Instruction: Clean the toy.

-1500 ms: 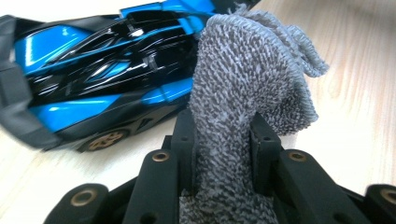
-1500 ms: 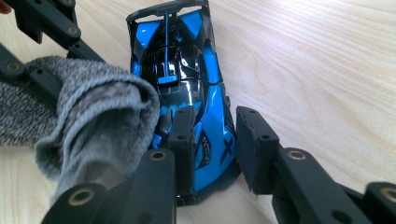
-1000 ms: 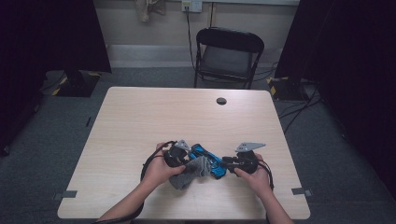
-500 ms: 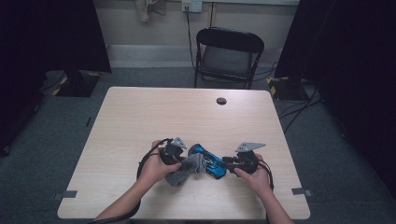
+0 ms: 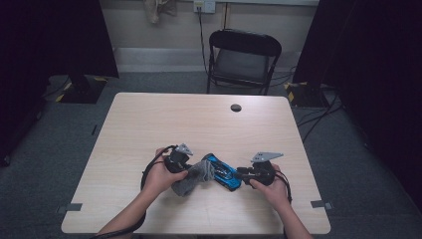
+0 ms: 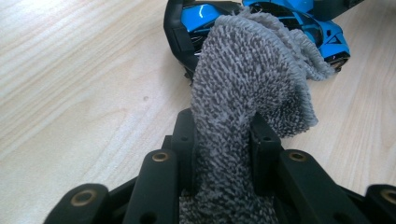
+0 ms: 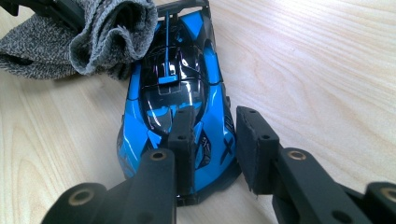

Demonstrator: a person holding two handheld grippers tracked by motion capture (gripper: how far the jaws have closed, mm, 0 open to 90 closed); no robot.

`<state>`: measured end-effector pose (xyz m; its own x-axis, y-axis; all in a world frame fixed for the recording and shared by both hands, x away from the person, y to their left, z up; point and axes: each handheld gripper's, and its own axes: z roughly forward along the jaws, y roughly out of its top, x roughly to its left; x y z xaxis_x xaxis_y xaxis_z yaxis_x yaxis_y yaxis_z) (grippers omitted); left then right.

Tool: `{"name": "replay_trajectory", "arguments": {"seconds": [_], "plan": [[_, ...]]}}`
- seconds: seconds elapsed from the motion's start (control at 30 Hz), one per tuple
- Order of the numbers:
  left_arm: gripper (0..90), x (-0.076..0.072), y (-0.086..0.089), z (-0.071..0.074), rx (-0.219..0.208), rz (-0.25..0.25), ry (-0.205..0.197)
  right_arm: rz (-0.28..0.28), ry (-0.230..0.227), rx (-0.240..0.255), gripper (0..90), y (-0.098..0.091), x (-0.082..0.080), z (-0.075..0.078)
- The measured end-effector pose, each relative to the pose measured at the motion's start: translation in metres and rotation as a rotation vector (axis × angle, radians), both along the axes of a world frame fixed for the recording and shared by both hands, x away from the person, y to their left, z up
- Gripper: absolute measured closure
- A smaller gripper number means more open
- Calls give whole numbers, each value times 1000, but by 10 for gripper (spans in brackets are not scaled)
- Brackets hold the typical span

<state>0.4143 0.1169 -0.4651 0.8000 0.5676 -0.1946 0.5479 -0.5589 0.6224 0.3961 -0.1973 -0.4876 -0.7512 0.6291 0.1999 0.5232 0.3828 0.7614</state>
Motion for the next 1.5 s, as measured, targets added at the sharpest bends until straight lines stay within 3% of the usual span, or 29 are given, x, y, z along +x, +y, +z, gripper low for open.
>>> {"name": "replay_trajectory", "arguments": {"seconds": [0.4,0.47,0.6,0.63,0.83,1.2,1.3,1.37,1.5], "plan": [[697,2,14,2,-1,40,-12,2,1,-2,692,0,0,0],[698,3,17,2,-13,53,2,2,1,0,693,0,0,0],[700,-3,15,4,-20,26,4,1,2,4,692,-1,0,0],[700,-8,9,7,-22,-8,-4,1,3,4,692,-1,0,0],[700,-21,-10,16,-67,-79,-9,0,2,5,692,-1,0,0],[699,-46,-65,4,-47,-268,39,-1,4,4,692,-1,0,0],[698,-44,-74,-2,-28,-276,36,0,5,4,692,-1,0,0],[697,-41,-76,-5,-7,-256,27,-4,6,6,692,-1,0,0],[697,-32,-71,-5,-7,-221,30,-6,7,7,692,-1,0,0]]}}
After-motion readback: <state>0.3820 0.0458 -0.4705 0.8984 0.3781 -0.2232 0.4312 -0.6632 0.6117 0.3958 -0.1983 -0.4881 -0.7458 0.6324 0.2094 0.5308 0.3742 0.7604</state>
